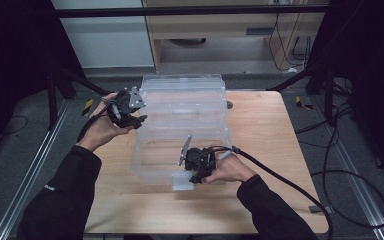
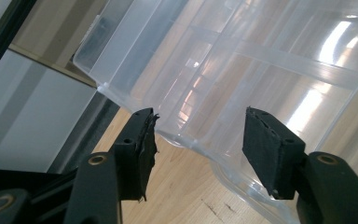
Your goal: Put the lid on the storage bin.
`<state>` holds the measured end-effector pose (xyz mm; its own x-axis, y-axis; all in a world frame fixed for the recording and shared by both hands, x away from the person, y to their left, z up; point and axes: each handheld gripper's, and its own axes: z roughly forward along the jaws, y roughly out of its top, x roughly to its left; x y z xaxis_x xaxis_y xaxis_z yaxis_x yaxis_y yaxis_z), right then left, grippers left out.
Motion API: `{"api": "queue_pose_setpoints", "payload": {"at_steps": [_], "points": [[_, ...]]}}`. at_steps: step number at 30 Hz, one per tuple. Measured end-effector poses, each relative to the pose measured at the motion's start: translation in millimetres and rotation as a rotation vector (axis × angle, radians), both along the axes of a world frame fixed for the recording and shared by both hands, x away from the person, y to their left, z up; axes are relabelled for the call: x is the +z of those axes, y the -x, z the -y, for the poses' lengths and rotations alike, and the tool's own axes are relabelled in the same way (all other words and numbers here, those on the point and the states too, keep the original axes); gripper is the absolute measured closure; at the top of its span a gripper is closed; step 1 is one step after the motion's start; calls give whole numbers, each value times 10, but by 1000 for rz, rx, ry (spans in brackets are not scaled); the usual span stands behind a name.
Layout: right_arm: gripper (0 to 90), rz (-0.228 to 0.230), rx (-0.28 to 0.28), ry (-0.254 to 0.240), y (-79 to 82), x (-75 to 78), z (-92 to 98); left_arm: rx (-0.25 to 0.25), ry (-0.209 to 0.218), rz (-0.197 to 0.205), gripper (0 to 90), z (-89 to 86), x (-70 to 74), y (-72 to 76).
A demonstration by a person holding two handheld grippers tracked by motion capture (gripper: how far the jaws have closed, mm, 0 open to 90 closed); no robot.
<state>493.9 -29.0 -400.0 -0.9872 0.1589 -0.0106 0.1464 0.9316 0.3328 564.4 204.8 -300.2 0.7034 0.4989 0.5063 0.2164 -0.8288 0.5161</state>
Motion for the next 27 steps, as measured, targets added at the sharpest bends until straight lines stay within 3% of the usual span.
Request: {"api": "queue_pose_setpoints", "payload": {"at_steps": [4,27], "points": [[662,-1,2,2,3,3,-1,-14,17,8,426,35,59,-26],[667,10,25,2,5,1,8,-89,-121,2,422,348,71,-258]]}}
